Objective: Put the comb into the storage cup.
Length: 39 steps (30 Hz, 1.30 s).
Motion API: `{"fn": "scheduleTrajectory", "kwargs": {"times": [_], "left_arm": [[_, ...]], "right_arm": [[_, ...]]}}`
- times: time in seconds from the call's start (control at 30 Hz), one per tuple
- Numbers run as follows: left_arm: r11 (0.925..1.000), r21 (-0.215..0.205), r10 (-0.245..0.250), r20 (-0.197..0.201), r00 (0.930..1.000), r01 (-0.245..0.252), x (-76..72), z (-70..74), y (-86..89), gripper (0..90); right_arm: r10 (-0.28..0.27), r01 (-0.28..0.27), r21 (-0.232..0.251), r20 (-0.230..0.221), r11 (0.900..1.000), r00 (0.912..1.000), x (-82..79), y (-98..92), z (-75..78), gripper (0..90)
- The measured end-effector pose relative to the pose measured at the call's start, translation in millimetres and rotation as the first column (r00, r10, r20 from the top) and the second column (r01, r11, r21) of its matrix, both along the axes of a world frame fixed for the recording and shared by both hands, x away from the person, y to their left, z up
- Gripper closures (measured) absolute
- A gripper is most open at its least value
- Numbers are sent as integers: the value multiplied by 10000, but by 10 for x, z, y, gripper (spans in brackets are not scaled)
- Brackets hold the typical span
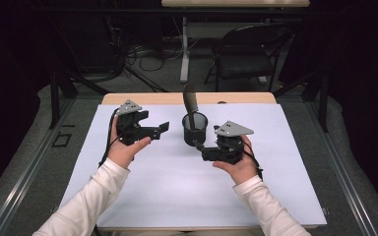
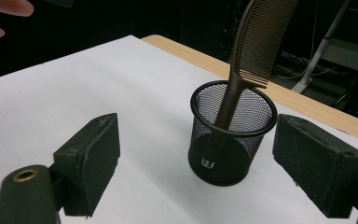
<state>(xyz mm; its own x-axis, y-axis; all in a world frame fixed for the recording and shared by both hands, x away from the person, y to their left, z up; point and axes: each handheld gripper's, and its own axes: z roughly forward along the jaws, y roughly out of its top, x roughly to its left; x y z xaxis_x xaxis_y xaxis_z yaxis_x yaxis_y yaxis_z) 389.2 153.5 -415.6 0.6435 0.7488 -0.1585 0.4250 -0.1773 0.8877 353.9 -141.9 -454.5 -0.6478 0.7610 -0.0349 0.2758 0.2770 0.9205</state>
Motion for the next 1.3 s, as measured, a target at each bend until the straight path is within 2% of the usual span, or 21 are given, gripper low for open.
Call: {"fn": "scheduleTrajectory", "kwargs": {"times": [0.43, 0.63, 0.8, 0.93, 1.1, 1.3], "left_arm": [[9998, -37, -216, -3, 9998, 216, -119, -3, 35, 59], [9998, -113, -155, -38, 9999, 154, -166, -28, 71, 29], [10000, 8, -90, -2, 10000, 90, -211, -52, 110, 22], [10000, -34, -73, -16, 10000, 73, -250, -71, 140, 9], [9999, 167, -41, 19, 10000, 41, -312, -123, 172, 5], [9999, 82, 99, -29, 9999, -98, -374, -210, 237, 5]], "right_arm": [[-93, 95, 127, -122, 9999, 9999, -55, -136, 64, 149], [-76, 78, 119, -157, 9999, 9998, -115, -169, 77, 149], [-112, 116, 184, -221, 9998, 9997, -166, -228, 81, 149], [-214, 217, 116, -240, 9997, 9995, -202, -285, 69, 149], [-350, 351, 13, -298, 9994, 9989, -242, -358, 28, 149], [-566, 570, 74, -373, 9983, 9977, -293, -453, -26, 149]]}}
